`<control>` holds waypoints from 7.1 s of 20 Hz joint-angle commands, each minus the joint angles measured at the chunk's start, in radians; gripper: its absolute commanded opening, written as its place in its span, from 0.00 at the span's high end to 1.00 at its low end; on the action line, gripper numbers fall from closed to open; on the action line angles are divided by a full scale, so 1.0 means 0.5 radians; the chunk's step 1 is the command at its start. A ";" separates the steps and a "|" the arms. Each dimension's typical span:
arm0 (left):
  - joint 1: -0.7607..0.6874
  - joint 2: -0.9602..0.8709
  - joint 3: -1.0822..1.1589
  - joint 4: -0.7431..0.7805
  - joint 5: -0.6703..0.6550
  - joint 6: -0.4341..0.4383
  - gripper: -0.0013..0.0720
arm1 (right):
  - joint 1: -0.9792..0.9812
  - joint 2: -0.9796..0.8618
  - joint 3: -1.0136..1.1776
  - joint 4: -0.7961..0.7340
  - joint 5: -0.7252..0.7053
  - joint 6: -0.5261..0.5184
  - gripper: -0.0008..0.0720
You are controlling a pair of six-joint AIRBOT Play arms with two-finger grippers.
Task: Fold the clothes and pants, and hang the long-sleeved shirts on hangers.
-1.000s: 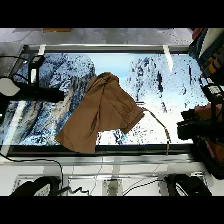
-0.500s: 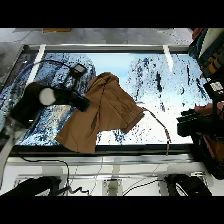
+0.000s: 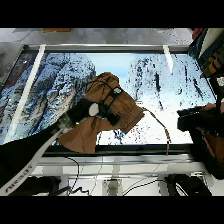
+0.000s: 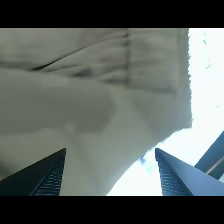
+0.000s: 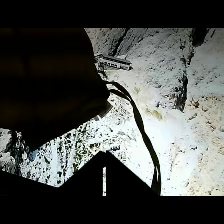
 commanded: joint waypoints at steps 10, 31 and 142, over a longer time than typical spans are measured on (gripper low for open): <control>-0.110 -0.217 0.002 -0.062 0.316 -1.061 0.08 | 0.001 0.001 0.000 -0.002 -0.310 0.001 0.95; -0.099 -0.023 0.005 0.006 0.244 -1.051 0.95 | 0.001 -0.024 0.000 -0.068 -0.263 0.005 0.95; 2.155 0.442 -0.417 0.961 -0.330 -0.516 0.96 | -1.033 -1.845 0.762 0.422 -0.946 0.441 0.96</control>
